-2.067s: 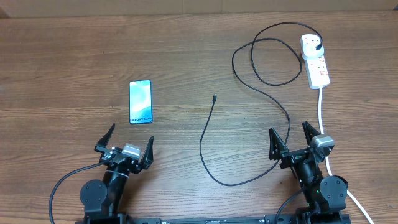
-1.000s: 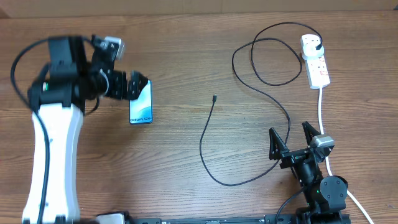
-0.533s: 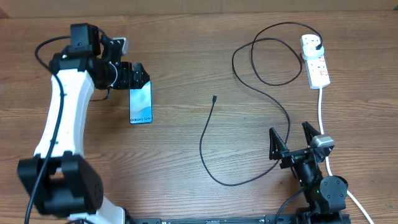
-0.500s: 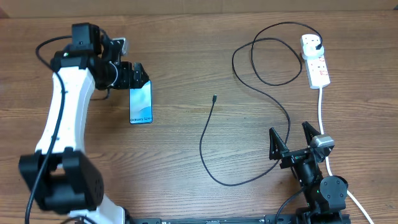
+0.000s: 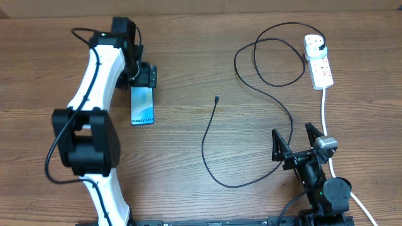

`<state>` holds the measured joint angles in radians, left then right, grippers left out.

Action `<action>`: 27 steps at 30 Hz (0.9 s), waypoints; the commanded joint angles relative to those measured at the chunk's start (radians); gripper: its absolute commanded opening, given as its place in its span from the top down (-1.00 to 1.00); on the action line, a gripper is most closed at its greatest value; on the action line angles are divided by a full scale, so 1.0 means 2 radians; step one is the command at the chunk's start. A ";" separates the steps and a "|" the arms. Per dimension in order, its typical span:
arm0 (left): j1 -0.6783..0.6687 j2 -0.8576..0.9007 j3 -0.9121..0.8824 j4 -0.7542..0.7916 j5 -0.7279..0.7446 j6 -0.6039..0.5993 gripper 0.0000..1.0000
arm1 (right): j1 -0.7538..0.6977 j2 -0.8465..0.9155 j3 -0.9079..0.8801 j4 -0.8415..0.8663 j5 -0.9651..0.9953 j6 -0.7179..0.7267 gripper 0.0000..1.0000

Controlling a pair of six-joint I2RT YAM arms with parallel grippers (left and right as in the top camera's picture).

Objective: Plug charger to phone and switch on socket

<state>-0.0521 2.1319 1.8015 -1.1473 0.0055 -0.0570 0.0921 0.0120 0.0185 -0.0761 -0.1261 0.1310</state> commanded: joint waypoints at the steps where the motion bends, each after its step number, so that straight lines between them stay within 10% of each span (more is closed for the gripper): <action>1: 0.002 0.036 0.010 -0.008 -0.016 -0.011 -0.82 | 0.000 -0.004 -0.005 0.002 0.001 0.001 -1.00; 27: 0.002 0.079 -0.053 0.035 -0.011 -0.055 -0.69 | 0.000 -0.004 -0.005 0.002 0.001 0.001 -1.00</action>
<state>-0.0498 2.2738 1.7573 -1.0954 0.0002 -0.1299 0.0925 0.0120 0.0185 -0.0761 -0.1261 0.1307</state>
